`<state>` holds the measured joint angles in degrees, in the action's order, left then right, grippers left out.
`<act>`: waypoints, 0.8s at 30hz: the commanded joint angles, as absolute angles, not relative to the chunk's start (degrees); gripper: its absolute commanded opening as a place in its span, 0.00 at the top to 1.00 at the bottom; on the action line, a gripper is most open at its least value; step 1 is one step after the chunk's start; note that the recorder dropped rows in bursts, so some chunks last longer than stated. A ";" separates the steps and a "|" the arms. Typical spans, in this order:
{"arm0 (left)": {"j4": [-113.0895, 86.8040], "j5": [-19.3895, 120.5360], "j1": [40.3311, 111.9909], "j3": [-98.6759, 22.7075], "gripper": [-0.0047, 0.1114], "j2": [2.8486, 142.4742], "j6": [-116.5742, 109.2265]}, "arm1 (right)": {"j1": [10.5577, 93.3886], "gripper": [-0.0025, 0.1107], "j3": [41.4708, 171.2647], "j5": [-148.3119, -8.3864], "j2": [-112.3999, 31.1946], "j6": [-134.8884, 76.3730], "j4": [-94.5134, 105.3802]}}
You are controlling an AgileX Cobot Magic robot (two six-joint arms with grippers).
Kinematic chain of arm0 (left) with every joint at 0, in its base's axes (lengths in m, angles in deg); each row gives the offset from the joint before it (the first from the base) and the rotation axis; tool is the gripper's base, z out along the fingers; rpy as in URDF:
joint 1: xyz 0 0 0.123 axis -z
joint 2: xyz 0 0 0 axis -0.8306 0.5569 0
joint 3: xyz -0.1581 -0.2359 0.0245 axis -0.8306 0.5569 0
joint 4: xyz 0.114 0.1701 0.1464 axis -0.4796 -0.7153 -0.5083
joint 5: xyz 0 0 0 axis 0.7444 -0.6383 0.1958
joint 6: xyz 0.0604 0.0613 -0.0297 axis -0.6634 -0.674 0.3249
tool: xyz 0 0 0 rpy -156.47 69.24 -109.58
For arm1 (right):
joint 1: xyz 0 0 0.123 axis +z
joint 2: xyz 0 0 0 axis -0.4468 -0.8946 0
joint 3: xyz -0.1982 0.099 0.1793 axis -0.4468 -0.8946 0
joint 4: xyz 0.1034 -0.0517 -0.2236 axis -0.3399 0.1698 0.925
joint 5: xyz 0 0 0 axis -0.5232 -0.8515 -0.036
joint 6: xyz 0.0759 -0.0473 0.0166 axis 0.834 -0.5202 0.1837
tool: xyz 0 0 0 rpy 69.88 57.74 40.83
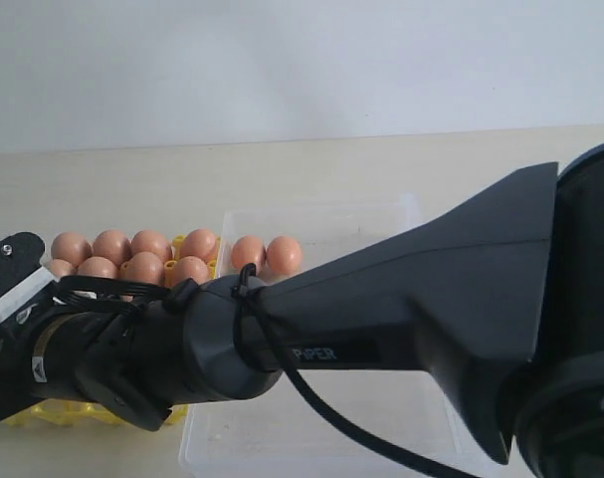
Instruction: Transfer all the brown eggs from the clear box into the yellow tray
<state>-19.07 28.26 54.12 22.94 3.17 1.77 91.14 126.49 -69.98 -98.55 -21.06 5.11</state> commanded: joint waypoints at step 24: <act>-18.93 28.78 54.55 22.71 0.96 2.85 2.06 | 86.53 0.98 126.98 -72.60 -95.86 -25.98 2.31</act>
<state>-19.07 28.26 54.12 22.94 3.17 1.77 86.83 126.70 -74.54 -95.03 -25.32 2.89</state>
